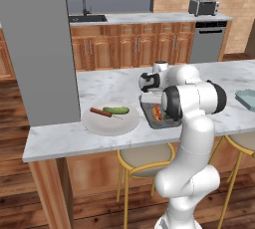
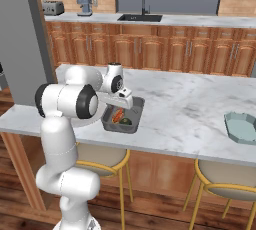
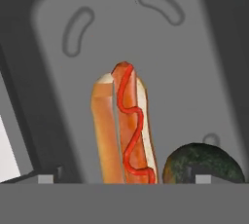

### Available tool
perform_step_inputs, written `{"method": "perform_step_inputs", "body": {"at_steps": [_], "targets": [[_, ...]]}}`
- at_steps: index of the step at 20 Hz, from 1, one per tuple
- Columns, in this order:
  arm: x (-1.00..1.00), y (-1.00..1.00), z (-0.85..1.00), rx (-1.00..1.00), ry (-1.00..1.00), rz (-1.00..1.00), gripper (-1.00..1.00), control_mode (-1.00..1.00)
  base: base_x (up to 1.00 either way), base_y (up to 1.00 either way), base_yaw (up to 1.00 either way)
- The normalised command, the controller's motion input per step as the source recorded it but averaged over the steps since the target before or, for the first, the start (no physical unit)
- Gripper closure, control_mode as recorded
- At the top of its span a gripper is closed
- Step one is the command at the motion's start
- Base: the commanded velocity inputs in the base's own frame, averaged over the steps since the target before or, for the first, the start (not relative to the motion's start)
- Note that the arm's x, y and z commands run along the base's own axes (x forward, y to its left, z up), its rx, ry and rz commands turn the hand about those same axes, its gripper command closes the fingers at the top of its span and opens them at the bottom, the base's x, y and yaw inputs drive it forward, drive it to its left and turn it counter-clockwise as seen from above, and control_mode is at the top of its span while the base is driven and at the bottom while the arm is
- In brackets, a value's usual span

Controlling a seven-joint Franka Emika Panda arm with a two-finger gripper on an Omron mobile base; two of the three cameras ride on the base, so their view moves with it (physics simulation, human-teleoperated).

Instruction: Place one cooked food and one vegetable from the large plate to each tupperware container.

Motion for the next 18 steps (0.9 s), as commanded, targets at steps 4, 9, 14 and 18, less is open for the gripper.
{"method": "perform_step_inputs", "body": {"at_steps": [4, 9, 14, 18], "targets": [[0.00, 0.03, 0.10, -0.04, 0.00, 0.00, -1.00, -1.00, 0.00, 0.00, 0.00], [-0.08, 0.28, 0.41, 0.01, 0.00, 0.16, -1.00, -1.00, 0.00, 0.00, 0.00], [-0.09, 0.67, 0.59, 0.03, 0.00, 0.36, -1.00, -1.00, 0.00, 0.00, 0.00], [-0.01, 0.73, 0.39, 0.00, 0.00, 0.35, -1.00, -1.00, 0.00, 0.00, 0.00]]}}
